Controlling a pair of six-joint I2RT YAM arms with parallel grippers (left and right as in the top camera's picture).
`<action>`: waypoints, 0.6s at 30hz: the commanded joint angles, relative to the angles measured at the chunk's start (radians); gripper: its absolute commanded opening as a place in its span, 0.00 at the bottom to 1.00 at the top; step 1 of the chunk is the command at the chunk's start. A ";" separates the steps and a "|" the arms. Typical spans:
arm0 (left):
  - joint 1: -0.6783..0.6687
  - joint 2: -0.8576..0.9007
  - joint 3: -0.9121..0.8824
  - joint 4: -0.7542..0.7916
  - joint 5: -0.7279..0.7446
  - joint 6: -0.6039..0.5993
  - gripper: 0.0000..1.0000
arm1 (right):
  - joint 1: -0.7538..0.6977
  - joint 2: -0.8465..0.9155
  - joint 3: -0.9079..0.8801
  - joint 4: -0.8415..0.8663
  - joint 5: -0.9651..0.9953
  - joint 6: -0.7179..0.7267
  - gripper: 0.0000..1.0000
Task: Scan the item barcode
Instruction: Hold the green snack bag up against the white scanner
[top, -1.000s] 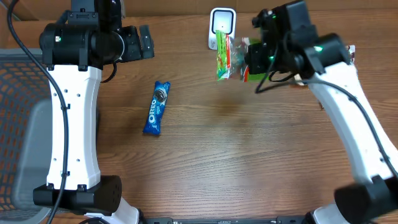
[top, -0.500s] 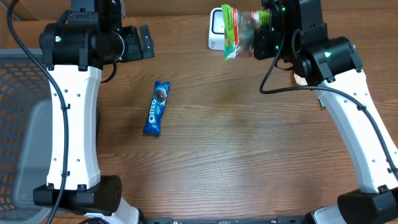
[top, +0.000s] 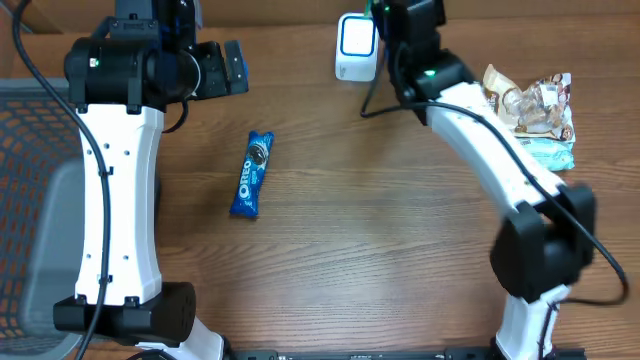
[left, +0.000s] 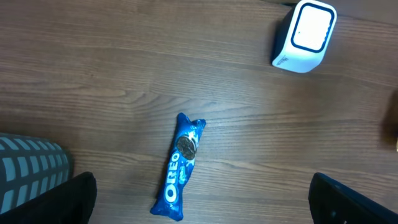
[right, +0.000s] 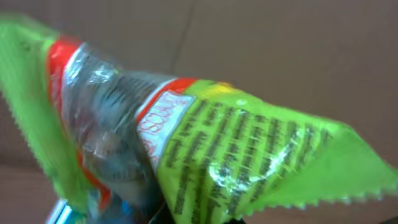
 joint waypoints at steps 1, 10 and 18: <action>-0.006 0.002 0.005 0.003 0.003 -0.021 1.00 | 0.008 0.053 0.027 0.161 0.112 -0.219 0.04; -0.006 0.002 0.005 0.003 0.003 -0.021 1.00 | 0.008 0.220 0.027 0.523 0.040 -0.702 0.04; -0.006 0.002 0.005 0.003 0.003 -0.021 1.00 | 0.009 0.261 0.027 0.516 -0.155 -0.978 0.04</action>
